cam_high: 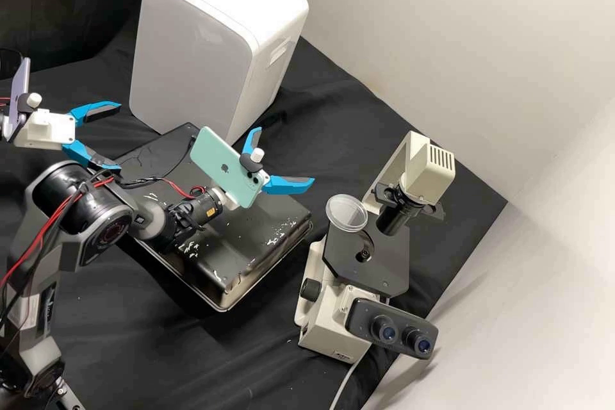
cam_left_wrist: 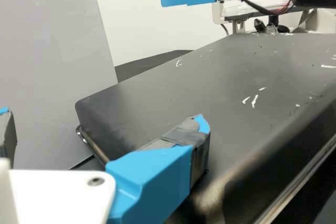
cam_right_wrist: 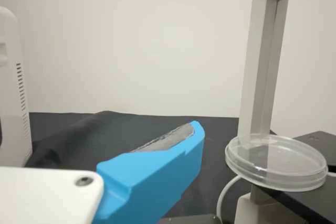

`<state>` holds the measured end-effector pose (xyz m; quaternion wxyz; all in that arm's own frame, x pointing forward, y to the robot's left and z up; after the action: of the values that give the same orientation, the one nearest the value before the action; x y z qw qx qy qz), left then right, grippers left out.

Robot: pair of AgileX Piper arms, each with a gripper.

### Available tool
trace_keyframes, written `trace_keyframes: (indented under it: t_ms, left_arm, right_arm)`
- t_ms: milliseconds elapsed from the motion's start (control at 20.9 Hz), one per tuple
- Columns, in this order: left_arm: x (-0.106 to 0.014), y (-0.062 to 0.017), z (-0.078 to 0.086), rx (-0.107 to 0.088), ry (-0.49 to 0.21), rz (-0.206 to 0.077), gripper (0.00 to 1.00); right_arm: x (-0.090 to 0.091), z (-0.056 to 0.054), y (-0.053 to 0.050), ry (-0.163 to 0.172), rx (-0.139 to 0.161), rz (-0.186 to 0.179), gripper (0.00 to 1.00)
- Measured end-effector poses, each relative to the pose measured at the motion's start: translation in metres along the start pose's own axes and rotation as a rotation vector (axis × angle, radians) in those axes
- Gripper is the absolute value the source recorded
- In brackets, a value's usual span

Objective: Place the petri dish on the microscope

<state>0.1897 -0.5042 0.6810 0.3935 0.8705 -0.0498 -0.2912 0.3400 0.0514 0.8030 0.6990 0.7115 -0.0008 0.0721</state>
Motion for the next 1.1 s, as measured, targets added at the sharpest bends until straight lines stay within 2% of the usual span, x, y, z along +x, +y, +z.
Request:
trace_keyframes:
  t_ms: [431, 623, 1101]
  left_arm:
    - [0.000, 0.0000, 0.000, 0.000, 0.000, 0.000, 1.00]
    - [0.000, 0.0000, 0.000, 0.000, 0.000, 0.000, 1.00]
    - [0.000, 0.0000, 0.000, 0.000, 0.000, 0.000, 1.00]
  right_arm:
    - [0.019, 0.007, -0.010, -0.029, -0.008, -0.034, 1.00]
    - [0.024, 0.013, -0.008, -0.053, -0.009, -0.031, 1.00]
    - [0.036, 0.042, 0.000, -0.141, -0.015, -0.022, 1.00]
